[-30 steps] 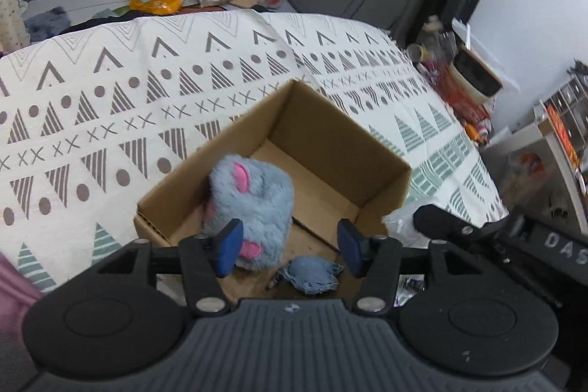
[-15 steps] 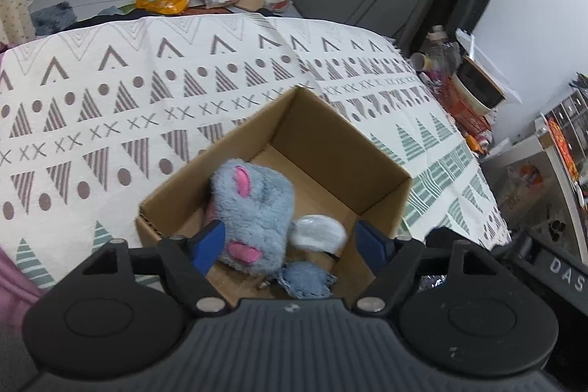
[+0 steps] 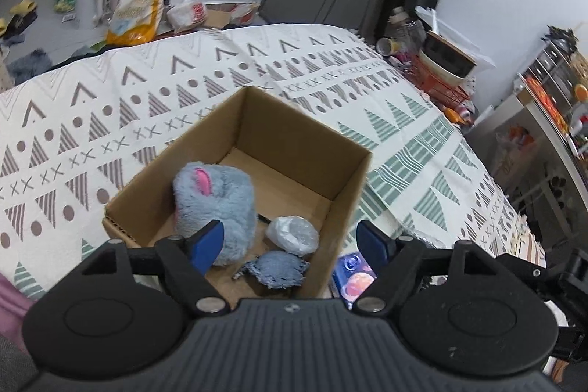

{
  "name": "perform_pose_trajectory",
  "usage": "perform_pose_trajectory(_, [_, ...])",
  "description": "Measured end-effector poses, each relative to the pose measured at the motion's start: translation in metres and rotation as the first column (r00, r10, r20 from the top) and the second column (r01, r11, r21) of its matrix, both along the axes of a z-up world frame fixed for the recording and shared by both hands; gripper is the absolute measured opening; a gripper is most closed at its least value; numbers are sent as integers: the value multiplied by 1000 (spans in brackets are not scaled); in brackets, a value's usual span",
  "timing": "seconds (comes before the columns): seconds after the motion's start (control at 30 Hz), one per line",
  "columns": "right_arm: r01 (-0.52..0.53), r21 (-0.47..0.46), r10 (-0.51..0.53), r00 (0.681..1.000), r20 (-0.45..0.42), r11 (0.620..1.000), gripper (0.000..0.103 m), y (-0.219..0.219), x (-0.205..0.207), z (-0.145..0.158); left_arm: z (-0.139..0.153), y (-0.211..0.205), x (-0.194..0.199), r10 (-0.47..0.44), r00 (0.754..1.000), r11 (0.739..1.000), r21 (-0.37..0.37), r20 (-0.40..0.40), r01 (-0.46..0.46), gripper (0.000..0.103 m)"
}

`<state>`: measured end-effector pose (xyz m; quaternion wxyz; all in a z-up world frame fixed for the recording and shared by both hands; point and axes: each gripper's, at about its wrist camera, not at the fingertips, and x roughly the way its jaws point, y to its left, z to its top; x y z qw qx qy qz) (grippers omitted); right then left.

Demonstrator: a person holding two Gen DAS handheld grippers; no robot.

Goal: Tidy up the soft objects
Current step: 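Carry both items over the box and release them inside with both tools, then reach the right tool to the burger plush and close on it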

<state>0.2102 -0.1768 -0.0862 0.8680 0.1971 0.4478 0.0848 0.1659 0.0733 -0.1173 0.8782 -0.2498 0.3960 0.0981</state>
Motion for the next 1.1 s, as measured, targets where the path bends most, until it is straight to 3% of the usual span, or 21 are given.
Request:
perform_pose_trajectory(0.33, [-2,-31,1,1000,-16,1000,91,-33,-11,-6,7,-35,2,-113,993,986,125,24,109,78])
perform_pose_trajectory(0.53, [14,-26,-14,1000,-5,1000,92,-46,-15,-15,6,-64,3,-201,979,961,196,21,193,78])
perform_pose_trajectory(0.73, [23,-12,-23,999,-28,1000,96,-53,-12,-31,-3,-79,8,-256,967,956,145,-12,255,78])
perform_pose_trajectory(0.83, [32,6,-32,998,-47,999,97,-58,-10,-38,-5,-88,8,-262,965,946,193,-14,259,78])
perform_pose_trajectory(1.1, [88,76,-79,989,-121,993,97,-73,-3,-60,-7,-110,13,-286,958,935,218,-4,280,78])
